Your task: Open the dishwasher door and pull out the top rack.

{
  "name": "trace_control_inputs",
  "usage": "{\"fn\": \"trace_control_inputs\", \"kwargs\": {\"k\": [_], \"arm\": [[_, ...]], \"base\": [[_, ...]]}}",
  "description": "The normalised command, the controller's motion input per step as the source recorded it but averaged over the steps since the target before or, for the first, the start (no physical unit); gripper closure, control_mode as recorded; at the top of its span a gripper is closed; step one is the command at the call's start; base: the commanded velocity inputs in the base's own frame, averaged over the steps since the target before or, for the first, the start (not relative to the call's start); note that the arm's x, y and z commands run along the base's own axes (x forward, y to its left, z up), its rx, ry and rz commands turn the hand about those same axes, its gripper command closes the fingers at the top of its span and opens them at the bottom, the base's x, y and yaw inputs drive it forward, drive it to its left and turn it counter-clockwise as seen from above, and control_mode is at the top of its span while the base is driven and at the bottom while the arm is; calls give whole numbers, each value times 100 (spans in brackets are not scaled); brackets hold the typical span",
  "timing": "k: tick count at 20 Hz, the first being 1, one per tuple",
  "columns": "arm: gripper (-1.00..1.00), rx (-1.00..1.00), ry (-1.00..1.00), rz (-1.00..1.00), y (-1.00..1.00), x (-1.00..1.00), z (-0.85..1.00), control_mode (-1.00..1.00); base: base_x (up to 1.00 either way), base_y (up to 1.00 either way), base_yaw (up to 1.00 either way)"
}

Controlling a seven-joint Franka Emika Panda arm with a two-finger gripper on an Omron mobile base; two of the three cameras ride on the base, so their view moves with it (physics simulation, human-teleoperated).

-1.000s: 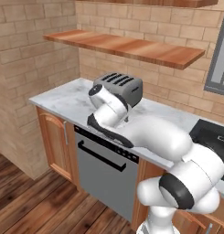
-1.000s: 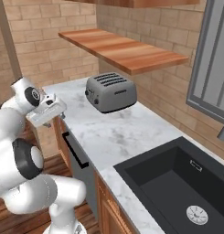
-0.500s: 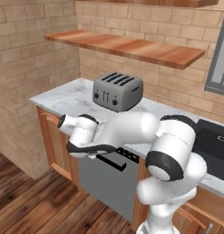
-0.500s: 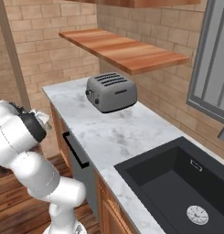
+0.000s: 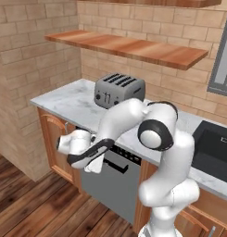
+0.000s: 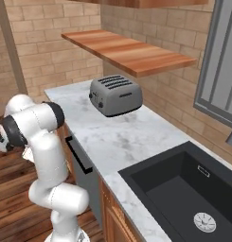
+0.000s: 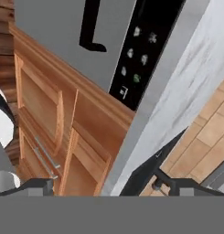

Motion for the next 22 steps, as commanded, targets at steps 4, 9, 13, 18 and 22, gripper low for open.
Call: {"fn": "trace_control_inputs", "kwargs": {"k": [4, 9, 13, 18, 22], "arm": [[-100, -15, 7, 2, -37, 0, -80, -100], [-100, -15, 0, 2, -10, 4, -65, -100], [-100, -11, -8, 0, 0, 27, -41, -100], [-100, 0, -9, 0, 0, 37, -34, -100], [-100, -1, -12, 0, 0, 44, -37, -100]], "base": [[0, 0, 0], [0, 0, 0], [0, 0, 0], [0, 0, 0], [0, 0, 0]]}}
